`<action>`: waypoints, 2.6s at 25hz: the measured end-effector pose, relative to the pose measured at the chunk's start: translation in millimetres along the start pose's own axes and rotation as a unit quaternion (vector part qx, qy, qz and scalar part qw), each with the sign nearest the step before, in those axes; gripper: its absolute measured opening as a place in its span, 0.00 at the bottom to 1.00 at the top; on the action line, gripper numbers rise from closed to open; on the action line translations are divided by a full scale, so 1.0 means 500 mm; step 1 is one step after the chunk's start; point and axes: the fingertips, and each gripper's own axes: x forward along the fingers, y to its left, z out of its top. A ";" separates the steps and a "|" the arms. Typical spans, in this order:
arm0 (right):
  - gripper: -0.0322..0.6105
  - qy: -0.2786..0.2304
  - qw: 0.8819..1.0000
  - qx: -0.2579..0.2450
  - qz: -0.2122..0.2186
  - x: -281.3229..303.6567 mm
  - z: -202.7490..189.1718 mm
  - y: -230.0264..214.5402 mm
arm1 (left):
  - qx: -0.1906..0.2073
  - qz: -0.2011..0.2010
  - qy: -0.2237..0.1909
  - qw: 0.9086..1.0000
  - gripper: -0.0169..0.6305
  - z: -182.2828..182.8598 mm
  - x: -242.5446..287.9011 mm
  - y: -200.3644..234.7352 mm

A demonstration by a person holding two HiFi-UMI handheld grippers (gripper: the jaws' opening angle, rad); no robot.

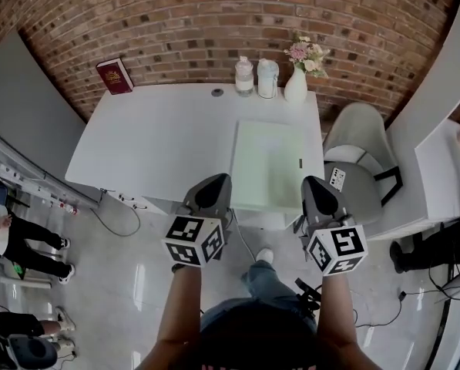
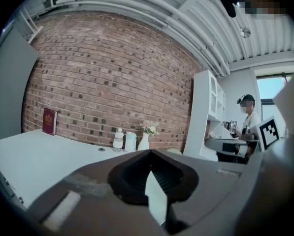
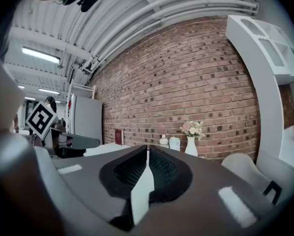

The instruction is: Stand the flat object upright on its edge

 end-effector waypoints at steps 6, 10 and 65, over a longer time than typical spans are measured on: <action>0.05 0.027 0.999 0.025 0.028 0.100 0.008 -0.080 | -0.039 0.006 0.003 0.999 0.02 0.025 0.120 0.042; 0.05 0.029 0.999 0.018 0.018 0.147 0.003 -0.146 | -0.031 0.015 0.001 0.999 0.02 0.027 0.187 0.062; 0.53 0.344 0.916 0.204 0.009 0.242 -0.408 -0.239 | -0.171 0.001 0.284 0.944 0.43 -0.316 0.311 0.199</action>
